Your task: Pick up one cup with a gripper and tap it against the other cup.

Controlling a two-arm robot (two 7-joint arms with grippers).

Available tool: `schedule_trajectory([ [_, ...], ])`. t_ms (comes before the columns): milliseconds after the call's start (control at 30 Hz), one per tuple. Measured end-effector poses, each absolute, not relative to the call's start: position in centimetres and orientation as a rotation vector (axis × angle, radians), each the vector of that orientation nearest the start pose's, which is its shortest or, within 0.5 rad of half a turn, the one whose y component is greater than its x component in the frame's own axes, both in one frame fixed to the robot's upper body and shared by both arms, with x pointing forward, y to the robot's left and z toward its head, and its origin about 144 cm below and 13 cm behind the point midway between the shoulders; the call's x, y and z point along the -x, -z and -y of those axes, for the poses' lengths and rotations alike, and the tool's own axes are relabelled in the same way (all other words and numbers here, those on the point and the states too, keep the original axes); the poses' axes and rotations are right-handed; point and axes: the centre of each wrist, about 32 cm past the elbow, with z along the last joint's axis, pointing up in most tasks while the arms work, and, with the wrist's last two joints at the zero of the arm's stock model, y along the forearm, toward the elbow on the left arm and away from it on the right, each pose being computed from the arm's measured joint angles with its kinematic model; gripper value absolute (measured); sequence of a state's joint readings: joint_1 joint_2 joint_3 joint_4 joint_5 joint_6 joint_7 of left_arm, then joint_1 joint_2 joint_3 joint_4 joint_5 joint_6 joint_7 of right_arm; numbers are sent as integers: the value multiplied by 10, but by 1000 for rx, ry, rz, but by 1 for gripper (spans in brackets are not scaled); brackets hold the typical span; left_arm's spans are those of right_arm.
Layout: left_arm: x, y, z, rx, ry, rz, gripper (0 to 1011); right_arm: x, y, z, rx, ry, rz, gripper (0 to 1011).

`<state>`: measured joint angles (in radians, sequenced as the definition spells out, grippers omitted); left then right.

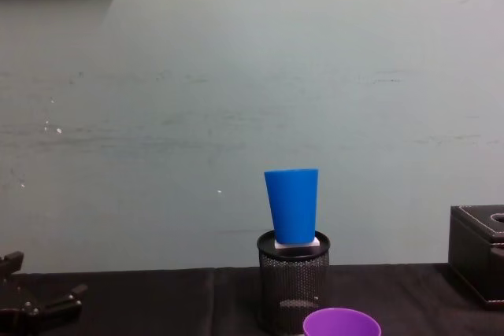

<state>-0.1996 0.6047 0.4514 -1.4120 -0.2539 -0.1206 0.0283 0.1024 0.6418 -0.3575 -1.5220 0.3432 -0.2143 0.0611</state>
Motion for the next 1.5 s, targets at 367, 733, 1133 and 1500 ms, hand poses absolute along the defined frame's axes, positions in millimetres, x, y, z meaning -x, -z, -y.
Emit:
schedule_trajectory([
  [367,-489,-1140,-310,-304,-1248,285,1000,-435,-1151,324,123,931,134,1003],
  [733,-489,-1140,-310,-305,-1248,285,1000,-422,-1130,304,119,800,44,1003],
  [1133,-489,-1140,-310,-304,-1248,285,1000,-442,-1119,279,128,779,57,1003],
  [1500,-489,-1140,-310,-304,-1248,285,1000,-467,-1114,258,138,777,40,1003],
])
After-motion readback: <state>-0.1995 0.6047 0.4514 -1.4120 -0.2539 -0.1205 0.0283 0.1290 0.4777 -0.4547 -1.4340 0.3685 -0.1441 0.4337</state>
